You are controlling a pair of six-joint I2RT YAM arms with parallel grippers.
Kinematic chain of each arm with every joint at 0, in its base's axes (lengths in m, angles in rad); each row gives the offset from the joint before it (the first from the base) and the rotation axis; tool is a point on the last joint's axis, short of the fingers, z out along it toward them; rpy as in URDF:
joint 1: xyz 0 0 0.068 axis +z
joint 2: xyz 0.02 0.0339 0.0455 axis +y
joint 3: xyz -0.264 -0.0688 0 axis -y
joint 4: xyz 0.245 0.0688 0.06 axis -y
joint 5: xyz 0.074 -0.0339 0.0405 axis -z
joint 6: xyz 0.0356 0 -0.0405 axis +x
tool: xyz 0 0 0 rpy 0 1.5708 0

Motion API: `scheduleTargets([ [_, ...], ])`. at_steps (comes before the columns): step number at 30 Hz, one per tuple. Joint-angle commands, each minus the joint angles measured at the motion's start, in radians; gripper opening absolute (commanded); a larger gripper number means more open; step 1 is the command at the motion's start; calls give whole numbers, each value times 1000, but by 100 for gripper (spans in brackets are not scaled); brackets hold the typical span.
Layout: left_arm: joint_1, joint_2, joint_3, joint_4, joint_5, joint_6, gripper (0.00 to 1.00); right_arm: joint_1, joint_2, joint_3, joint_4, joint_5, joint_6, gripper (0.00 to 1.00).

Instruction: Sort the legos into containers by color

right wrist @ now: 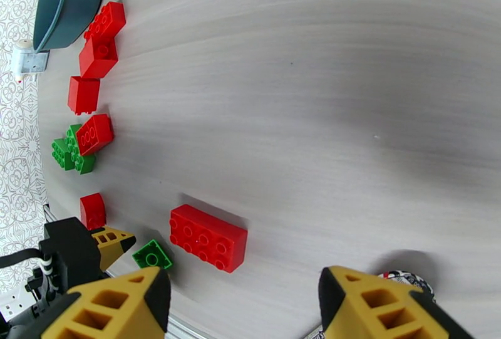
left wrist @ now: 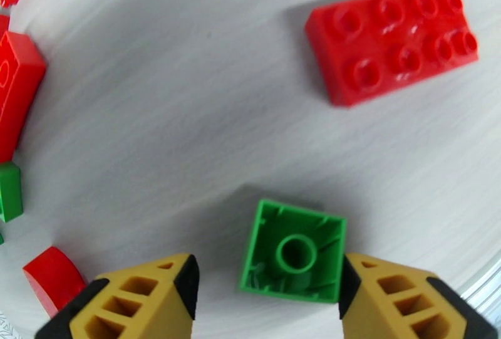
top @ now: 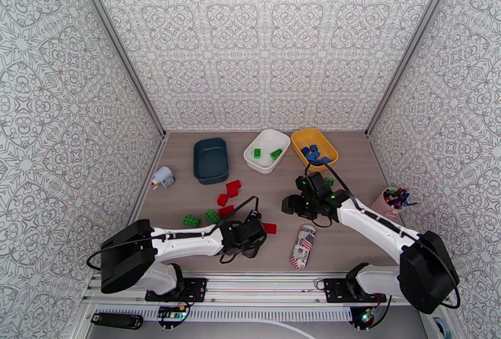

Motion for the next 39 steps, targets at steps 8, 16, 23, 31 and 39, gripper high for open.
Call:
scheduleTargets([
  [8, -5, 57, 47, -6, -3, 13, 41, 11, -2, -9, -12, 21, 1, 65],
  [16, 74, -103, 75, -27, 24, 44, 35, 11, 12, 12, -13, 34, -4, 63],
  [23, 366, -148, 183, 86, 216, 130, 36, 9, 75, 83, 70, -47, 10, 64],
  [31, 563, 178, 649, -3, 276, 231, 37, -47, 116, 221, -2, 22, -8, 64],
  [39, 642, 546, 1121, -123, 323, 240, 54, -255, 30, 201, -107, 111, -35, 66],
])
